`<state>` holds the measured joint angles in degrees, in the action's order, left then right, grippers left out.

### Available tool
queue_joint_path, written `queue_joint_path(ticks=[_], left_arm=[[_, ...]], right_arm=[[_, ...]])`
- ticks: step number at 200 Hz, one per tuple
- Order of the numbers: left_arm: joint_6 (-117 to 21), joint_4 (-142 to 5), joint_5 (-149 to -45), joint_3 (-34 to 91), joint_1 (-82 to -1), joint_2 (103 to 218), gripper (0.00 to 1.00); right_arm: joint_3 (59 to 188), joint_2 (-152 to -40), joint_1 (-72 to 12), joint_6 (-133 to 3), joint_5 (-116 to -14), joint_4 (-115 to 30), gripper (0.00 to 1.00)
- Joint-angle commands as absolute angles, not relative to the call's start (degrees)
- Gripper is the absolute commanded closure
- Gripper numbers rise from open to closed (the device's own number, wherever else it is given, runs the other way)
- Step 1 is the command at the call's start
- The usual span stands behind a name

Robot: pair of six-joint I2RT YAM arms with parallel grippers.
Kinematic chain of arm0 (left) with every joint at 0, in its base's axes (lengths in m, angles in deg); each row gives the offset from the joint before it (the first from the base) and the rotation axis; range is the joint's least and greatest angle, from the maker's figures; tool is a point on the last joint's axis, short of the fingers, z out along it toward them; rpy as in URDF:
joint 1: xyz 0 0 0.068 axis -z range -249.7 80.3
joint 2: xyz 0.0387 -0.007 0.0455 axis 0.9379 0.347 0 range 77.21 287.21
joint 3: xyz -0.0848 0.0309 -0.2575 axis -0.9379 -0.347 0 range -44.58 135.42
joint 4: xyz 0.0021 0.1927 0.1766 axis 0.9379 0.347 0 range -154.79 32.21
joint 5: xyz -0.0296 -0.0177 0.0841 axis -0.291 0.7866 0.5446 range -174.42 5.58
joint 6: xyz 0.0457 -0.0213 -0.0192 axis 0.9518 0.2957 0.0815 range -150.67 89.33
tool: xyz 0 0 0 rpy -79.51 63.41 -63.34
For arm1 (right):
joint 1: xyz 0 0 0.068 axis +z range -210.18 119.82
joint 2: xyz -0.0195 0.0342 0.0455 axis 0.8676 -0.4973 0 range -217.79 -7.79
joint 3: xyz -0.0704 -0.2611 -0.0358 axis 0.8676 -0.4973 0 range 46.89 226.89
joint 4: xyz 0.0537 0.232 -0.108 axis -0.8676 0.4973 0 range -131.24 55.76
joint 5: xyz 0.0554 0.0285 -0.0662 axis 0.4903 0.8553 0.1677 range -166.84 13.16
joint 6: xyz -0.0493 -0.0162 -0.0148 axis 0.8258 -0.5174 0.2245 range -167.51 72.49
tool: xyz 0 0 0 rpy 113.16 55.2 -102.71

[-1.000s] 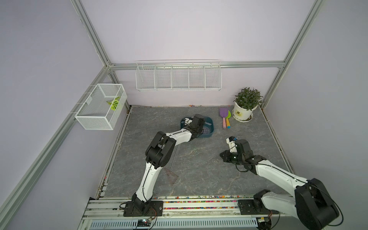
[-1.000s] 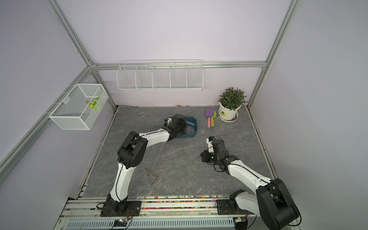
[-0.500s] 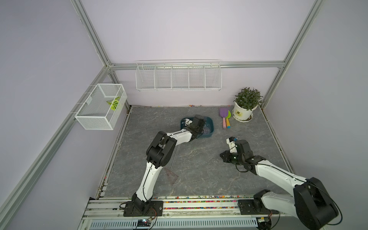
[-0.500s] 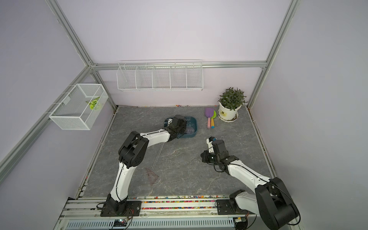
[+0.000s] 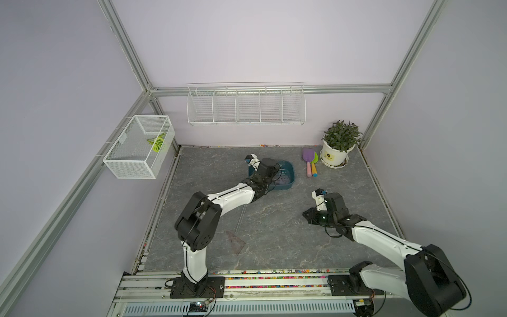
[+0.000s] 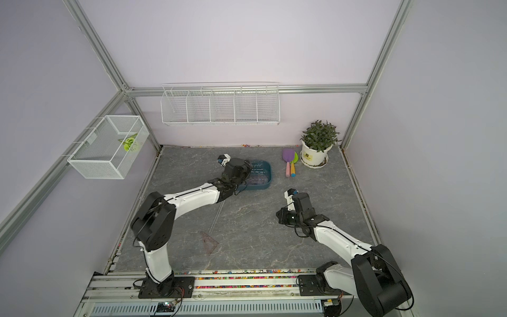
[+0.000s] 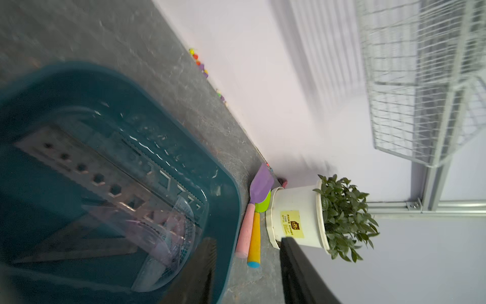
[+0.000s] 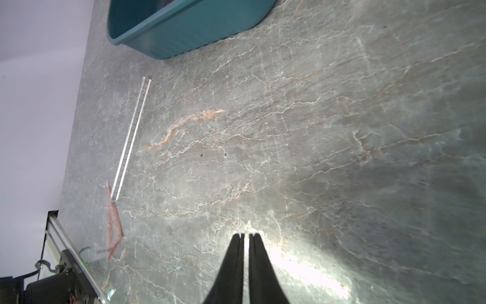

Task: Put the scattered rulers into the storage box
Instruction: Place the ruler in the storage box, then adjust the ruler at the center of the board.

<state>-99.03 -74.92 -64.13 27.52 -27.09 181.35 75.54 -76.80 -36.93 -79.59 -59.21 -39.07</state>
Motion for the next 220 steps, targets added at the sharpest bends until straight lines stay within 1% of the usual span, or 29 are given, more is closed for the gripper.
queue_joint_path(ticks=[1,16,25,50,70,101,136,181,220], left_arm=[[-88.54,-62.76,-60.16,23.91,-27.17,175.04,0.54],[-87.16,-49.79,-57.0,24.79,-27.29,172.54,0.54],[-86.02,-43.16,-57.11,25.42,-27.84,171.98,0.54],[-81.61,-33.57,-64.19,23.54,-31.17,172.3,0.54],[-78.4,-31.97,-73.72,19.78,-34.59,172.27,0.54],[-70.78,-32.87,-78.56,14.67,-35.42,169.81,0.49],[-68.07,-32.8,-79.73,12.35,-35.76,170.5,0.48],[-66.58,-34.8,-81.78,11.76,-35.77,172.88,0.49],[-65.76,-35.1,-82.31,12.85,-35.77,175.66,0.54]], right_arm=[[78.19,-77.95,-34.62,-78.33,-59.69,-37.49,0.85],[81.17,-79.07,-31.22,-78.25,-63.44,-34.52,0.85],[82.98,-79.97,-29.16,-78.55,-65.46,-33.37,0.85],[87.51,-83.3,-23.88,-79.58,-69.45,-32.02,0.84],[89.98,-85.96,-21.23,-80.35,-71.12,-31.72,0.84],[91.45,-88.08,-18.81,-81.57,-72.7,-32.18,0.83],[92.73,-89.59,-17.91,-82.23,-72.68,-32.06,0.84],[94.08,-89.97,-17.81,-81.53,-72.96,-30.63,0.84],[94.07,-89.96,-17.79,-81.27,-73.4,-30.43,0.83]])
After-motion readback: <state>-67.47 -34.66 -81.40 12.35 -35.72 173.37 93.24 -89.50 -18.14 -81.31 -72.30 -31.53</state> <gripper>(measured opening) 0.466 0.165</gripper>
